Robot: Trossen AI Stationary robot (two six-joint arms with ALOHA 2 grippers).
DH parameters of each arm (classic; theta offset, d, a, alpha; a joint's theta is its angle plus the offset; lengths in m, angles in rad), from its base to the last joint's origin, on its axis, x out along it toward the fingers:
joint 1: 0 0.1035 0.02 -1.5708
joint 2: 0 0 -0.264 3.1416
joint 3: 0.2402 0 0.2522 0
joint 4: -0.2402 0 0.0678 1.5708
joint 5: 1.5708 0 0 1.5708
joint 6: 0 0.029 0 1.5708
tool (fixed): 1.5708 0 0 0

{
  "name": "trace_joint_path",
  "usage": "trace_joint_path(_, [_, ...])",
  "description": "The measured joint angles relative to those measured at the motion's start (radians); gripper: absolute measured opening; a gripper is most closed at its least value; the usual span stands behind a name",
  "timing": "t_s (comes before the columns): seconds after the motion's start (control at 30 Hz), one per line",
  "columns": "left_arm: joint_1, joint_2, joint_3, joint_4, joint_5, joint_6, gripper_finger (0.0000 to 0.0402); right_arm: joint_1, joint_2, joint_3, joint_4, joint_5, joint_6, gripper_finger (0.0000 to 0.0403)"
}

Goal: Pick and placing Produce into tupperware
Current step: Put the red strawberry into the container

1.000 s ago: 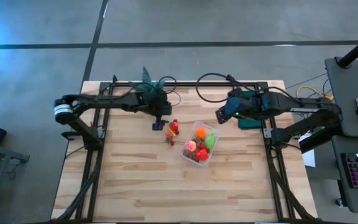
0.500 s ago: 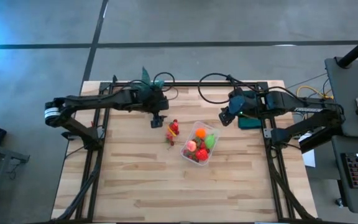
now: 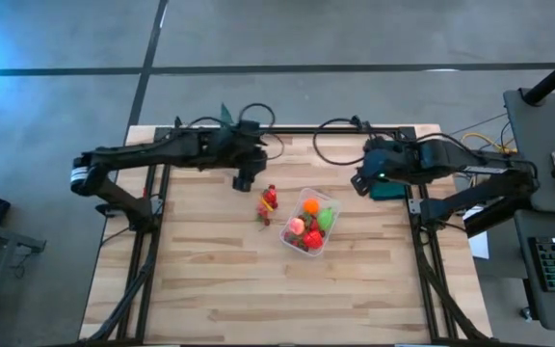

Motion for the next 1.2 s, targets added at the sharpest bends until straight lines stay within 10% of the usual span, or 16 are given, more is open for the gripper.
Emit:
trace_joint_path(0.7, [-0.024, 0.414, 0.015, -0.089, 0.013, 0.270, 0.0242, 0.052, -0.382, -0.062, 0.001, -0.144, -0.002, 0.0226])
trace_joint_path(1.0, [-0.024, 0.428, 0.015, -0.081, 0.026, 0.250, 0.0223, 0.060, -0.642, -0.318, 0.639, -0.439, -0.387, 0.0226])
trace_joint_path(1.2, [-0.024, 0.428, 0.015, -0.077, 0.027, 0.244, 0.0223, 0.060, -0.866, -0.520, 0.646, -0.418, -0.287, 0.0226])
